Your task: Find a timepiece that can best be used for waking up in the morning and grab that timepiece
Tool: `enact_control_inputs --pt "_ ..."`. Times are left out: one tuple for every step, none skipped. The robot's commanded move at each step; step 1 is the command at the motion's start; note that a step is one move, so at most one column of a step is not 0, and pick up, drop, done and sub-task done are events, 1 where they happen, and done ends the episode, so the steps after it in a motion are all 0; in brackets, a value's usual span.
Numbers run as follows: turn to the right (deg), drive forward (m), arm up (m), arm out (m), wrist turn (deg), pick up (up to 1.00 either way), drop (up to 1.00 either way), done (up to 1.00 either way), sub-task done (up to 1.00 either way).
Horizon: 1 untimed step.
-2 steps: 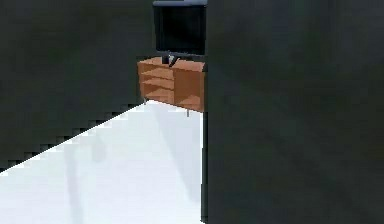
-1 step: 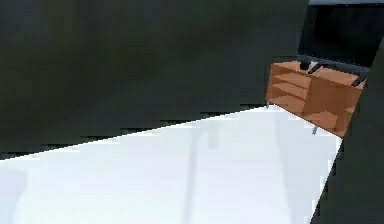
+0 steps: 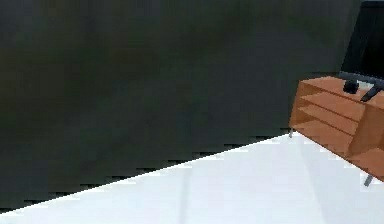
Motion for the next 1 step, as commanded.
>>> enact_control_inputs --pt "18.0 0.0 0.0 0.0 0.0 0.0 0.0 0.0 0.0"
